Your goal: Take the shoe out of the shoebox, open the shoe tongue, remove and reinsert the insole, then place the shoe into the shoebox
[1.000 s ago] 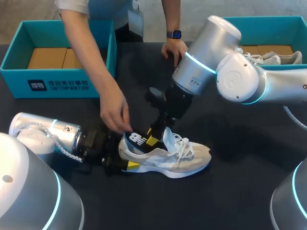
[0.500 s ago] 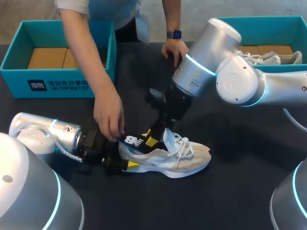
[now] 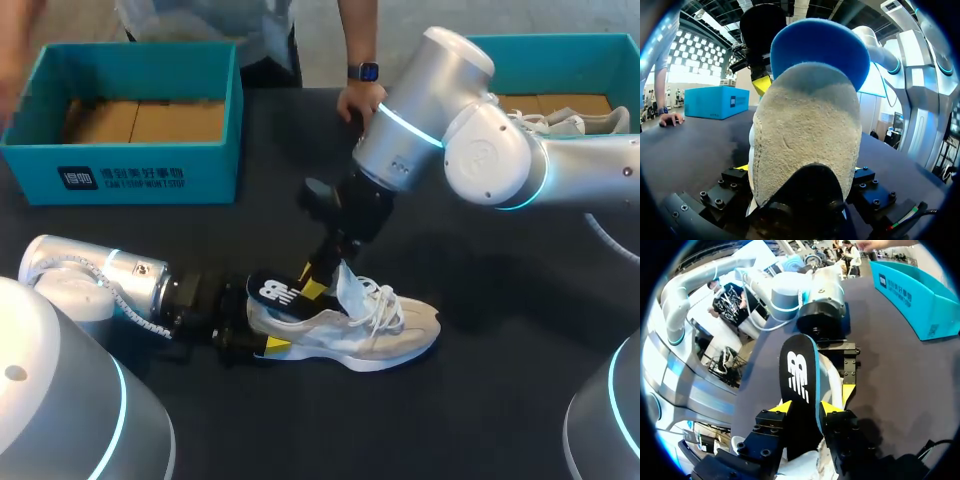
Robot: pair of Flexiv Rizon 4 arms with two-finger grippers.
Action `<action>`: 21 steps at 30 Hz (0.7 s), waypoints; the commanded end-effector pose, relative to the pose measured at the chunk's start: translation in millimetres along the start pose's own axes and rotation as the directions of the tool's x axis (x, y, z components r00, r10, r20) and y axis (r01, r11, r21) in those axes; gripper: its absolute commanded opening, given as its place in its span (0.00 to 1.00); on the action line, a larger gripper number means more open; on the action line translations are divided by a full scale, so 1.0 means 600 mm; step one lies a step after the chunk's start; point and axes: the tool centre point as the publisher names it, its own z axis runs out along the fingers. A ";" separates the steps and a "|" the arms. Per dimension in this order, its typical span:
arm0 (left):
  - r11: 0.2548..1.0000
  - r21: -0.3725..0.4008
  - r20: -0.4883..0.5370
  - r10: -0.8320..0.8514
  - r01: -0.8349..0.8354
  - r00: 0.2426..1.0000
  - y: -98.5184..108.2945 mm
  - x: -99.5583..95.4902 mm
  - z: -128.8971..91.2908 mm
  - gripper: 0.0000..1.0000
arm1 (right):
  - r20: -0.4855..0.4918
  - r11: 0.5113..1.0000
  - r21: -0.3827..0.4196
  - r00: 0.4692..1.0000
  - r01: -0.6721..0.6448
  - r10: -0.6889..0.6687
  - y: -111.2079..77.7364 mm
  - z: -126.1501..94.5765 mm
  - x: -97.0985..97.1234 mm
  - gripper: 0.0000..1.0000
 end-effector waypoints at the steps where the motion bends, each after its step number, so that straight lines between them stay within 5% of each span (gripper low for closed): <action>1: 1.000 0.000 0.001 -0.001 0.001 1.000 0.005 -0.003 0.000 0.00 | -0.012 1.000 0.012 1.000 -0.004 0.004 0.006 -0.006 -0.008 0.33; 21: 1.000 0.000 0.001 -0.001 0.001 1.000 0.005 -0.003 0.000 0.00 | -0.116 0.997 0.008 0.991 0.071 -0.069 0.023 0.000 -0.033 0.33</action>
